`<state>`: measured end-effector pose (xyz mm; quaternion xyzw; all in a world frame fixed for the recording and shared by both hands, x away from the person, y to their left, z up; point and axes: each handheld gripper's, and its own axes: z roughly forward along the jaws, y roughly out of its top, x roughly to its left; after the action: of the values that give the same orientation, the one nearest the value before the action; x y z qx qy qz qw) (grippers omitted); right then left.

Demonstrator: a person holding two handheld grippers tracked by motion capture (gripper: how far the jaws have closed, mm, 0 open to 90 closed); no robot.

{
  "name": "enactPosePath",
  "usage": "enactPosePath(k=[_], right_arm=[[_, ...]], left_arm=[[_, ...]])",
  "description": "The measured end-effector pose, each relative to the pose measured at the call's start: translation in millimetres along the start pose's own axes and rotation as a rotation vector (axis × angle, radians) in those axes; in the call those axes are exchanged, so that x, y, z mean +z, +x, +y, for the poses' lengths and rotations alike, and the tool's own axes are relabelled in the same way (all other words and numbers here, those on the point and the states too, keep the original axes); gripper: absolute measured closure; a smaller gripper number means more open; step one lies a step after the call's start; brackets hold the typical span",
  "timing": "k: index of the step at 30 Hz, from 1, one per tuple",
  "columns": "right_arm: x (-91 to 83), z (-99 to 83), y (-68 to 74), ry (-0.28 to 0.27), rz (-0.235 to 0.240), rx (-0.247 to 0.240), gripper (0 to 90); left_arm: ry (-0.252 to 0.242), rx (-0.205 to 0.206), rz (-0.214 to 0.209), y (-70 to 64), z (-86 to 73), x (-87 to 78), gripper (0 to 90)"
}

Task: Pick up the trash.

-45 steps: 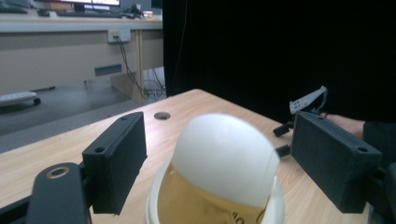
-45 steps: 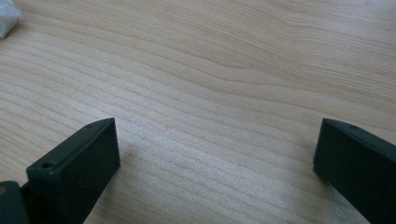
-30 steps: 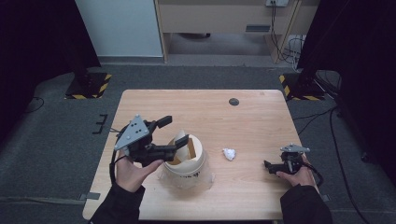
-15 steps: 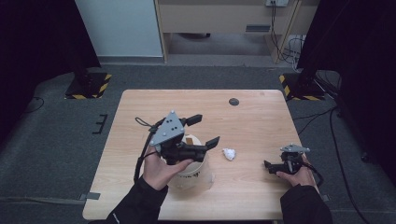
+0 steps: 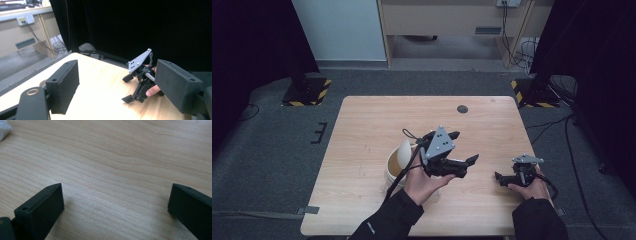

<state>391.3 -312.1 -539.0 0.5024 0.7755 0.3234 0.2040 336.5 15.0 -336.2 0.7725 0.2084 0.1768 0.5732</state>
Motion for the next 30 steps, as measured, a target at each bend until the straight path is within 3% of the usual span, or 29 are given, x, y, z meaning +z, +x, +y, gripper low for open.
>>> enactPosePath(k=[4,11,17,30], right_arm=[[0.0,0.0,0.0,0.0,0.0,0.0,0.8],[0.0,0.0,0.0,0.0,0.0,0.0,0.8],[-0.1,-0.1,0.2,0.0,0.001,0.001,0.8],[-0.1,-0.2,0.5,-0.001,-0.002,0.001,0.8]], left_arm=[[0.018,-0.039,-0.01,-0.7,-5.0,24.2,20.7],[0.035,-0.059,-0.007,-4.8,-9.7,49.0,21.8],[0.077,-0.066,-0.004,-5.0,-19.5,69.9,22.2],[0.163,-0.083,0.06,0.0,-56.4,108.5,24.8]])
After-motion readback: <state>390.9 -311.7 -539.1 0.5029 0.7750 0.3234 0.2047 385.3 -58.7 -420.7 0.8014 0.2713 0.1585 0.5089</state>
